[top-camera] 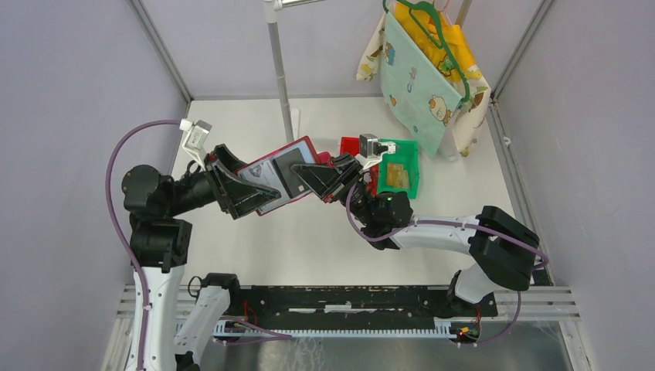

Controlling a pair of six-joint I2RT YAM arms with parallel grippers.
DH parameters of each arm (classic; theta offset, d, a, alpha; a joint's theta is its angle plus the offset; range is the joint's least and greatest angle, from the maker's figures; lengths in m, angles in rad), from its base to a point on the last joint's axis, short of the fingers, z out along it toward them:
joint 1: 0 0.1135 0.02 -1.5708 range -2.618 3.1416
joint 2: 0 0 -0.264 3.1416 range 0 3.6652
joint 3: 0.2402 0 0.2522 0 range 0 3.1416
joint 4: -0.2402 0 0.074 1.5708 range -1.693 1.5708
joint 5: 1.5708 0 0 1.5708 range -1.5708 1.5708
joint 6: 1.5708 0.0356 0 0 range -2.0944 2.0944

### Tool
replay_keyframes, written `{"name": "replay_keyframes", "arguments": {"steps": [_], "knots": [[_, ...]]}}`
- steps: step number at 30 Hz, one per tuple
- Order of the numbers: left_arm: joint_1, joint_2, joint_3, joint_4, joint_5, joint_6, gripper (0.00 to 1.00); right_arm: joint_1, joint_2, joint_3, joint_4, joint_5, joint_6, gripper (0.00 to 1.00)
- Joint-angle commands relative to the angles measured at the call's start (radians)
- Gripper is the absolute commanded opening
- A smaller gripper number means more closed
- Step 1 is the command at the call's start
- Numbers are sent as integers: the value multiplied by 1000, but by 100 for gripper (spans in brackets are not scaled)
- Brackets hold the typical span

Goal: Take the credit cards out of the card holder
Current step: Remove the credit card from the card holder.

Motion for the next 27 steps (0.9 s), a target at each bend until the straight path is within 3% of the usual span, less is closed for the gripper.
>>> {"name": "replay_keyframes", "arguments": {"steps": [1, 10, 15, 19, 27], "knots": [[-2, -18, 27, -50, 24, 31, 89, -24, -67, 41, 395, 54, -15, 1], [-3, -32, 92, -84, -86, 185, 98, -26, -54, 119, 391, -81, -7, 0], [-4, -27, 133, -9, -184, 269, 100, -15, -28, 148, 387, -146, 26, 0], [-3, 14, 140, 12, -103, 213, 98, -15, -22, 152, 407, -126, 27, 0], [-4, -57, 17, 150, -47, 28, 87, -14, -13, 179, 430, -68, 11, 0]]}}
